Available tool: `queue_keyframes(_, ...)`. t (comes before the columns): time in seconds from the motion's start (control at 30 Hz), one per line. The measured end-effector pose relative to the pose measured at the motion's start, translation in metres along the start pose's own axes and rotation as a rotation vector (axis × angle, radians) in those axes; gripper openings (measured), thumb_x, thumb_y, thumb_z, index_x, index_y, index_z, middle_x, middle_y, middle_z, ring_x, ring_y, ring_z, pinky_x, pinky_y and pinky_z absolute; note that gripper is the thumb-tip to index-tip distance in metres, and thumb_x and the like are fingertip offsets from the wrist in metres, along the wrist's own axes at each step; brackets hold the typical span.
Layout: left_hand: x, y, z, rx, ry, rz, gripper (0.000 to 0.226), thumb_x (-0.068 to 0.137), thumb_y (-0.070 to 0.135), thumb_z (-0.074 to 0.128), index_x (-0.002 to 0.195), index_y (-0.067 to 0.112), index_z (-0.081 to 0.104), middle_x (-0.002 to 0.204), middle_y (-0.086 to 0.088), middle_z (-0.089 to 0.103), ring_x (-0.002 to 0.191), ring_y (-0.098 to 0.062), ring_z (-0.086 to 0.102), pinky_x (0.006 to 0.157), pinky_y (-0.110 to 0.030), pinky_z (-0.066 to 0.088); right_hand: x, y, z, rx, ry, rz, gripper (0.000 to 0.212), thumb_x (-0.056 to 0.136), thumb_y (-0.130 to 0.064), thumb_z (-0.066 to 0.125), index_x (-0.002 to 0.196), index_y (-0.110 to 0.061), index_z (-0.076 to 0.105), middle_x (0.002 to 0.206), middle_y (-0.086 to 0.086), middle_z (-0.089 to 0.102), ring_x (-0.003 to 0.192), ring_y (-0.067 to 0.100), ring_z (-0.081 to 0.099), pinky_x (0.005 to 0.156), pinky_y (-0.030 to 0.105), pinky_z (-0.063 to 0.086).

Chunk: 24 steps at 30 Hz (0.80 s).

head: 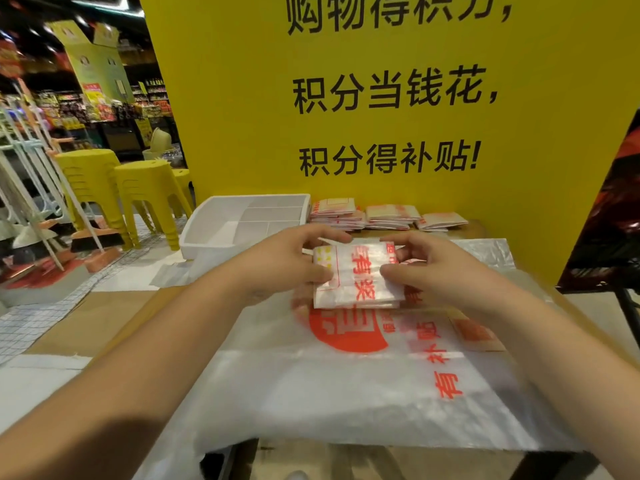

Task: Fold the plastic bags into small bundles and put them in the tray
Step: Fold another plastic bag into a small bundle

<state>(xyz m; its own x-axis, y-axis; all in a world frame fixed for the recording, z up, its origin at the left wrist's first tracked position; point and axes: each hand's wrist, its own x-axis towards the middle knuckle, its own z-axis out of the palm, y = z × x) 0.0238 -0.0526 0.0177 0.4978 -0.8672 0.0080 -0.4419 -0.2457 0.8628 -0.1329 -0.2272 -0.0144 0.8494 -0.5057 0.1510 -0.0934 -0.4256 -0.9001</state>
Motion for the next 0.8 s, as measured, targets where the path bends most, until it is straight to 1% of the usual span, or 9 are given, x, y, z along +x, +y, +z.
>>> queue_keyframes(0.07,0.015,0.001,0.0,-0.106,0.052,0.019,0.047,0.088,-0.009,0.066,0.119,0.026,0.066,0.116,-0.003,0.064,0.093,-0.016,0.072,0.08,-0.032,0.061,0.009,0.001,-0.005,0.076,0.04,0.022,0.029,0.088,-0.016,0.075,0.112,-0.031,0.066,0.096,0.005,0.071,0.09,0.018,0.073,0.082,0.04,0.06)
queue_keyframes(0.13,0.035,0.003,0.003,-0.123,0.109,0.058,0.038,0.089,-0.002,0.068,0.116,0.025,0.066,0.117,-0.004,0.065,0.094,-0.018,0.072,0.082,-0.038,0.061,0.02,0.001,-0.015,0.185,0.061,0.057,0.033,0.089,-0.009,0.073,0.118,-0.022,0.064,0.095,0.001,0.076,0.088,0.017,0.075,0.079,0.037,0.06)
queue_keyframes(0.27,0.077,0.013,0.016,0.05,0.194,0.177,0.042,0.089,0.019,0.074,0.126,0.03,0.057,0.13,0.002,0.053,0.088,-0.01,0.072,0.078,-0.036,0.062,0.052,0.003,-0.045,0.326,0.182,0.139,0.038,0.087,-0.004,0.073,0.122,-0.014,0.059,0.095,0.006,0.077,0.078,0.013,0.075,0.059,0.024,0.057)
queue_keyframes(0.33,0.098,0.019,0.023,0.135,0.196,0.238,0.044,0.089,0.025,0.075,0.128,0.029,0.057,0.132,0.003,0.051,0.089,-0.005,0.07,0.075,-0.027,0.061,0.075,0.007,-0.059,0.352,0.266,0.17,0.042,0.087,-0.005,0.074,0.124,-0.012,0.056,0.094,0.007,0.075,0.075,0.014,0.074,0.055,0.024,0.057)
queue_keyframes(0.43,0.137,0.016,0.026,0.48,0.25,0.279,0.036,0.088,0.029,0.075,0.123,0.03,0.064,0.128,0.006,0.049,0.102,-0.011,0.061,0.081,-0.035,0.057,0.112,0.017,-0.074,0.337,0.355,0.208,0.043,0.084,-0.006,0.077,0.121,-0.012,0.055,0.102,0.012,0.072,0.082,0.021,0.073,0.056,0.027,0.059)
queue_keyframes(0.5,0.163,0.008,0.027,0.586,0.3,0.306,0.028,0.093,0.021,0.069,0.119,0.031,0.067,0.125,0.003,0.054,0.104,-0.015,0.06,0.085,-0.04,0.055,0.133,0.025,-0.077,0.259,0.377,0.213,0.032,0.084,-0.009,0.079,0.109,-0.013,0.058,0.106,0.013,0.07,0.09,0.025,0.072,0.062,0.03,0.059)
queue_keyframes(0.6,0.195,-0.003,0.028,0.737,0.335,0.377,0.025,0.097,0.016,0.063,0.119,0.024,0.07,0.119,-0.001,0.061,0.101,-0.015,0.058,0.083,-0.031,0.048,0.157,0.036,-0.075,0.062,0.386,0.191,0.018,0.088,-0.018,0.075,0.102,-0.01,0.066,0.105,0.009,0.07,0.092,0.02,0.069,0.067,0.027,0.059)
queue_keyframes(0.73,0.212,-0.008,0.03,0.94,0.342,0.4,0.027,0.097,0.02,0.062,0.122,0.026,0.07,0.117,-0.001,0.065,0.106,-0.022,0.057,0.088,-0.036,0.047,0.167,0.04,-0.074,-0.37,0.236,0.127,0.044,0.086,-0.05,0.072,0.117,-0.021,0.067,0.117,-0.002,0.065,0.104,0.015,0.057,0.08,0.031,0.045)
queue_keyframes(0.8,0.215,-0.009,0.031,1.062,0.343,0.412,0.025,0.098,0.028,0.06,0.121,0.03,0.07,0.117,0.001,0.067,0.111,-0.024,0.053,0.095,-0.042,0.044,0.168,0.041,-0.074,-0.546,0.162,0.103,0.056,0.084,-0.054,0.071,0.13,-0.022,0.063,0.126,0.0,0.06,0.103,0.016,0.051,0.073,0.027,0.041)
